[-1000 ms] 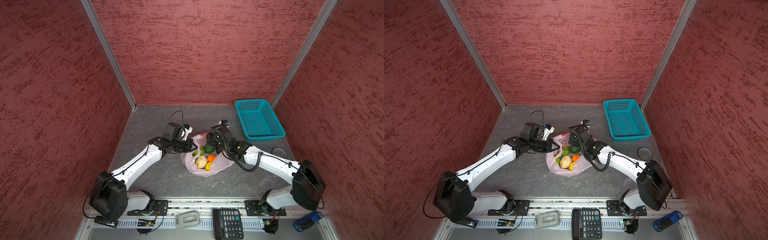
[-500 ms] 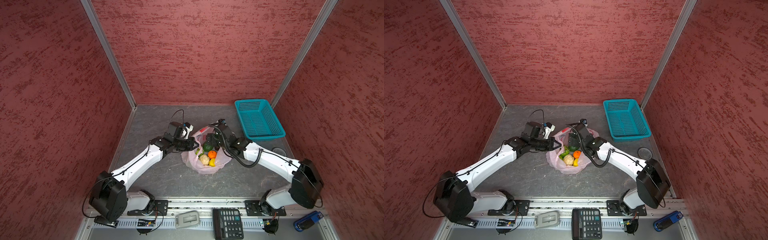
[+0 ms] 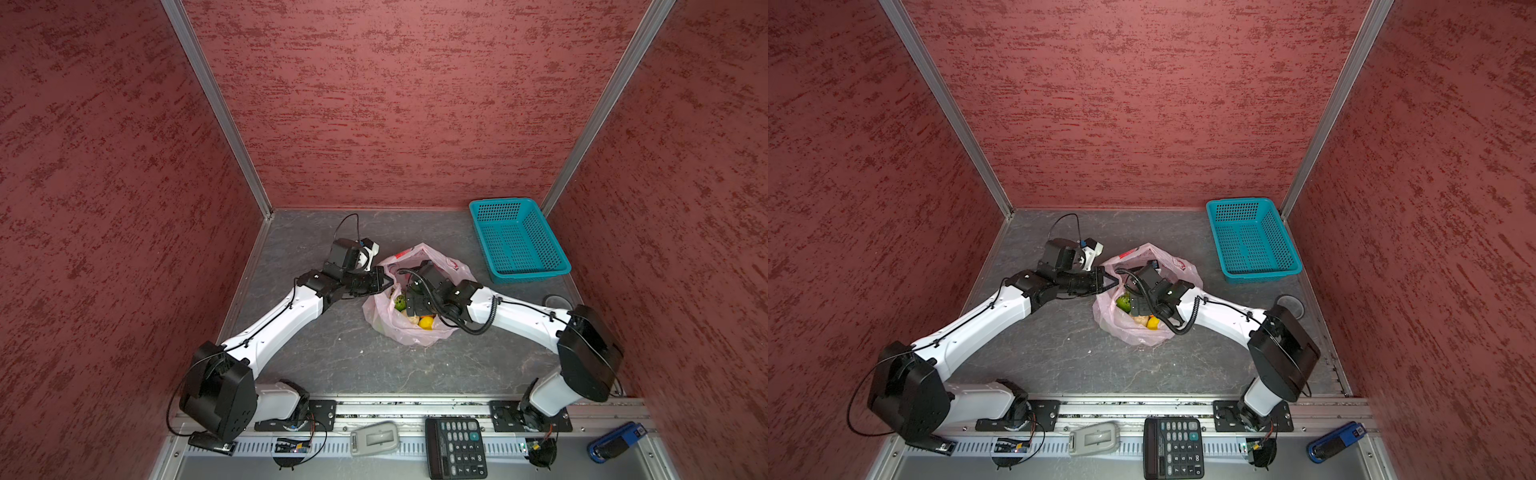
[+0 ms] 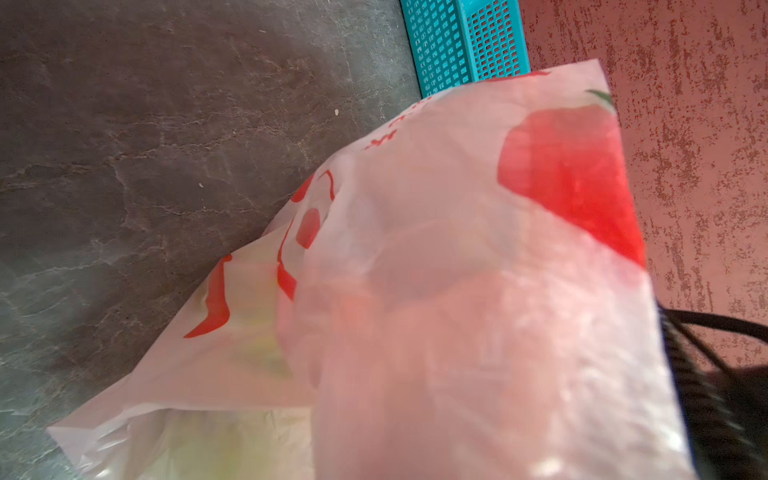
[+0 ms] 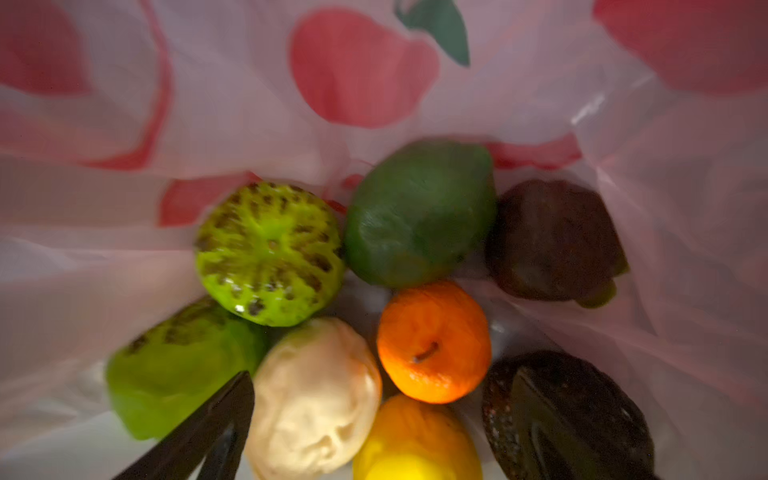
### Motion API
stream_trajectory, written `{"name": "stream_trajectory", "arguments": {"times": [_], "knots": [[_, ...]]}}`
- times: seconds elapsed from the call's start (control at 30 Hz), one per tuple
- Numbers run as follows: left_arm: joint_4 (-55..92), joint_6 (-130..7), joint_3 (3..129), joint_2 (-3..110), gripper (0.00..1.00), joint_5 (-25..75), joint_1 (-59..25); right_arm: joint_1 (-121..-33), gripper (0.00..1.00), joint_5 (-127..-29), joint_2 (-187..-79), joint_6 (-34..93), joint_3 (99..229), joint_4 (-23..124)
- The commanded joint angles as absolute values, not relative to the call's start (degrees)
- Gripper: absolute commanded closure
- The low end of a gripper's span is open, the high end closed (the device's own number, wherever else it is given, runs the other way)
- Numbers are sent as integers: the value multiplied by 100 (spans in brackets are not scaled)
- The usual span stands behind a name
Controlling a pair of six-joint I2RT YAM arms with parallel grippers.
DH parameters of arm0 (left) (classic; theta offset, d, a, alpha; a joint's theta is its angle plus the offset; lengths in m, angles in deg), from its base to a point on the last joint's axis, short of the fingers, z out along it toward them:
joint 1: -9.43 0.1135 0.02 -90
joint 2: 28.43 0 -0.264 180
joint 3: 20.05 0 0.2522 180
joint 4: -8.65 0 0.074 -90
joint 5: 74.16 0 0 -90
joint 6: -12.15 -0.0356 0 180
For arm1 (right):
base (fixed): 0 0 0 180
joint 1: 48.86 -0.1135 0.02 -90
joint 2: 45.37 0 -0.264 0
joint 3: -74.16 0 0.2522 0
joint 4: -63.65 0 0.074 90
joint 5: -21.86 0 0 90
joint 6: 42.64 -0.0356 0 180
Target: Untie the knot of the plastic bag and take out the fruit
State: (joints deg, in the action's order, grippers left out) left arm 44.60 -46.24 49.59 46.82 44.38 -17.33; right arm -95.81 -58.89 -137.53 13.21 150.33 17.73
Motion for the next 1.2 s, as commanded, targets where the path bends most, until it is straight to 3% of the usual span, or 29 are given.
{"name": "stream_trajectory", "arguments": {"times": [0.0, 0.3, 0.63, 0.83, 1.17], "knots": [[4223, -4595, 4845, 4524, 100, 4541, -1725, -9514, 2, -5632, -13666, 1177, 15313, 555], [3963, -4577, 4060, 4195, 100, 4389, -2124, -9306, 2, -5300, -13634, 818, 14919, -888], [3954, -4621, 3743, 3895, 100, 4041, -2411, -9363, 2, -5737, -13425, 634, 15129, -87], [3875, -4496, 3753, 3837, 100, 3997, -2520, -9531, 2, -6576, -13143, 444, 15149, 714], [3776, -4428, 3685, 3854, 100, 3922, -2628, -9953, 1, -6548, -13346, 217, 15190, 1011]]}}
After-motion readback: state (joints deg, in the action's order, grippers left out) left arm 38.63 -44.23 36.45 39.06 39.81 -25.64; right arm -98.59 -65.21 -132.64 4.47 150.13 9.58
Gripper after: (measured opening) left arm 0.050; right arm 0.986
